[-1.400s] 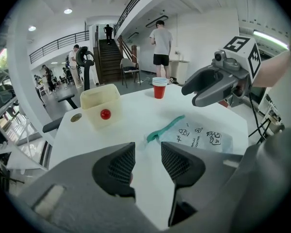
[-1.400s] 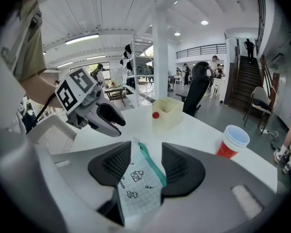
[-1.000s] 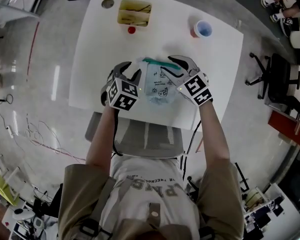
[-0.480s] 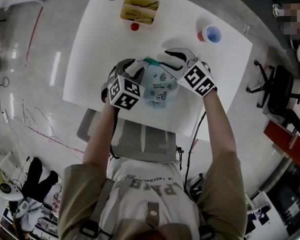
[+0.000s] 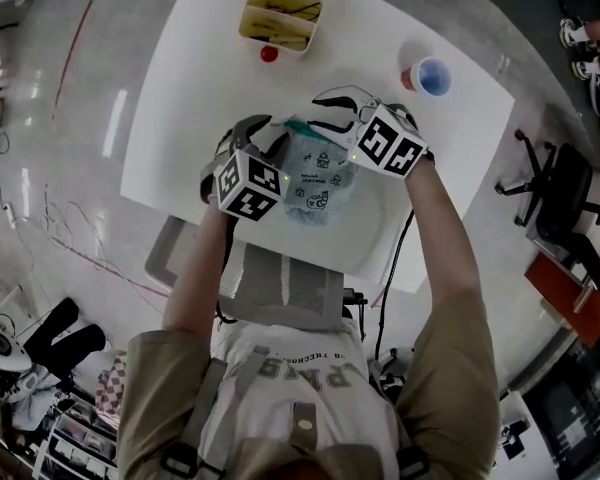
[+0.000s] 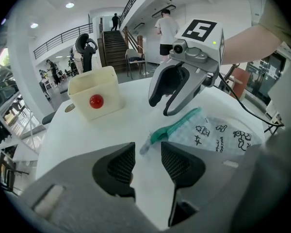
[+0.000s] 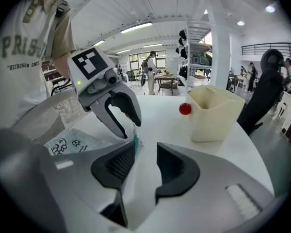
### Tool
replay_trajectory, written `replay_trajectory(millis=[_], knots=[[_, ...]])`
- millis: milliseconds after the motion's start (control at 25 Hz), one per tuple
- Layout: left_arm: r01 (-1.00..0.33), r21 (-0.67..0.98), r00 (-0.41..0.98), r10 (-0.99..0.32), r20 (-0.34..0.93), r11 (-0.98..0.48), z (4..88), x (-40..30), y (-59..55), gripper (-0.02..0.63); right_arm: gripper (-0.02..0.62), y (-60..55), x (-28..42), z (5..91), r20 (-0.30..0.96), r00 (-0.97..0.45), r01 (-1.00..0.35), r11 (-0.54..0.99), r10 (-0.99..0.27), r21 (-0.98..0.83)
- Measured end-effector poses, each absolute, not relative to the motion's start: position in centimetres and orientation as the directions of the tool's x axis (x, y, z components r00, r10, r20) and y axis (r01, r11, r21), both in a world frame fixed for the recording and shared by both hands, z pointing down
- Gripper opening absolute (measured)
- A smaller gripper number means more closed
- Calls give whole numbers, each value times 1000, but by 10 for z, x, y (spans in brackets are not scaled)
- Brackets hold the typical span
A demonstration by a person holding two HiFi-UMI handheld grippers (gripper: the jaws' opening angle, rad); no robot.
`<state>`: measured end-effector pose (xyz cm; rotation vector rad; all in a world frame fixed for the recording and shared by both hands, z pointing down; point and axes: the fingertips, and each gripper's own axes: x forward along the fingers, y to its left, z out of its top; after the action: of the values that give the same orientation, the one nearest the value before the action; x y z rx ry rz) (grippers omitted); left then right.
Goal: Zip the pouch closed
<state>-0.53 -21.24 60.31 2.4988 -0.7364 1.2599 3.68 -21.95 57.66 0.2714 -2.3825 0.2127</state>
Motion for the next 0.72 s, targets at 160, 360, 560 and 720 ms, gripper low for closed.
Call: replay_trajectory(millis=[160, 360, 560, 720], knots=[[-531, -8, 486, -312, 816, -847, 609, -6, -212, 176, 132, -219, 29, 584, 693, -716, -192, 978, -80, -85], [-530, -20, 475, -317, 821, -848, 610, -6, -213, 165, 118, -219, 21, 591, 710, -703, -118, 990, -29, -77], [-533, -33, 467, -326, 822, -845, 611, -9, -215, 114, 115, -217, 15, 594, 720, -694, -73, 994, 10, -84], [-523, -24, 470, -312, 826, -852, 614, -7, -213, 114, 104, -216, 13, 598, 729, -683, -41, 995, 41, -94]])
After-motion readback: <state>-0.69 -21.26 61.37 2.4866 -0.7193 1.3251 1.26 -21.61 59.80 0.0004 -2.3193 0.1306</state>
